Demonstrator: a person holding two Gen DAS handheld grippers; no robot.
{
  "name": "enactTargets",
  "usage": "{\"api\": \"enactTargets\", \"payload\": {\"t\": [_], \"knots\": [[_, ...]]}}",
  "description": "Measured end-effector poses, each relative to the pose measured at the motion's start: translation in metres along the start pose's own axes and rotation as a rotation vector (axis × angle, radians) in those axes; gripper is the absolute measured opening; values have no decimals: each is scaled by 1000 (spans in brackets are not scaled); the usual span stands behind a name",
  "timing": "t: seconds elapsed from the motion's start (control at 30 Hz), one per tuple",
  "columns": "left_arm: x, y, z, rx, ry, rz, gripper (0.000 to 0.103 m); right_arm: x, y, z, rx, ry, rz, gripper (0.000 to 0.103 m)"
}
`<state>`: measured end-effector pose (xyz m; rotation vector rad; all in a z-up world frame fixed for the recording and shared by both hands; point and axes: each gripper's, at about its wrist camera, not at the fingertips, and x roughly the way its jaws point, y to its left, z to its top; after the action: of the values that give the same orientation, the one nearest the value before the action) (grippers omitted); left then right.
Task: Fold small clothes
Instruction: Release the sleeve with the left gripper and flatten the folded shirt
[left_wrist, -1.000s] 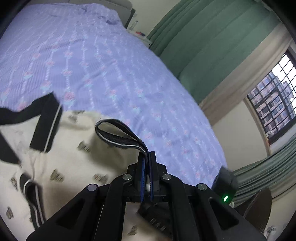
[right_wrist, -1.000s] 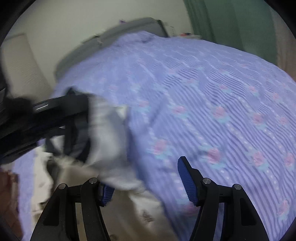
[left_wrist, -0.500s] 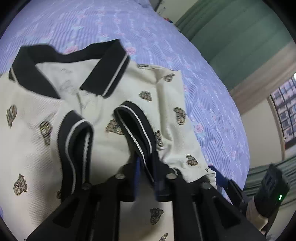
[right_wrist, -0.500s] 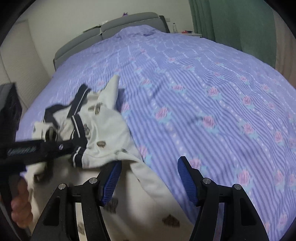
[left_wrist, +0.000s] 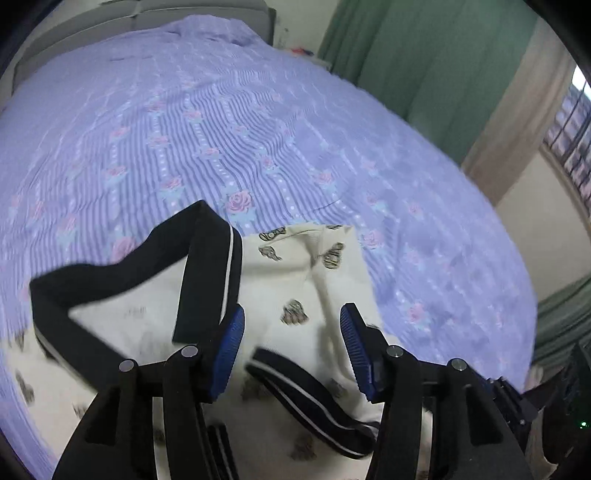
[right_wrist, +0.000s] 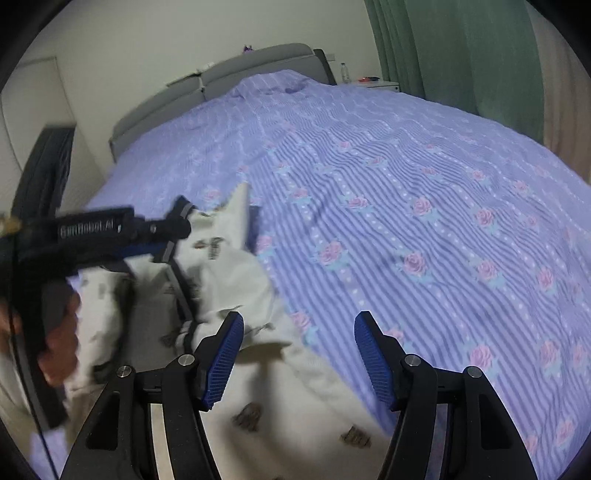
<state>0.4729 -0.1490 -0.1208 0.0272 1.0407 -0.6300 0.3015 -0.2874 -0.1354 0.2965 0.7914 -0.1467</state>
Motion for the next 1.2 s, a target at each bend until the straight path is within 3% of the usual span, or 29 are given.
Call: {"api": "enactTargets", "payload": {"t": [0.03, 0.13, 0.27, 0.5, 0.6, 0.73, 0.87, 1.03, 1.2], "knots": [[3, 0, 1, 6, 9, 5, 53, 5, -1, 0, -2, 5, -12, 53], [10, 3, -4, 8, 31, -3, 53, 26, -9, 0, -21, 72, -120, 51], [14, 8, -18, 4, 64, -8, 53, 28, -8, 0, -58, 58, -158, 50], [23, -3, -21, 113, 72, 107, 53, 22, -2, -10, -95, 59, -214, 50], [22, -1, -14, 81, 78, 107, 53, 14, -1, -16, -118, 68, -253, 50], [7, 2, -10, 41, 54, 74, 53, -20, 8, -8, -85, -38, -130, 50], [-37, 8, -14, -5, -44, 81, 53, -12, 27, 3, -109, -38, -61, 50], [-82, 31, -43, -45, -99, 145, 54, 12, 46, -5, -177, 49, -48, 45], [-109, 69, -91, -163, -107, 189, 54, 13, 36, -25, -148, 97, -53, 45]]}}
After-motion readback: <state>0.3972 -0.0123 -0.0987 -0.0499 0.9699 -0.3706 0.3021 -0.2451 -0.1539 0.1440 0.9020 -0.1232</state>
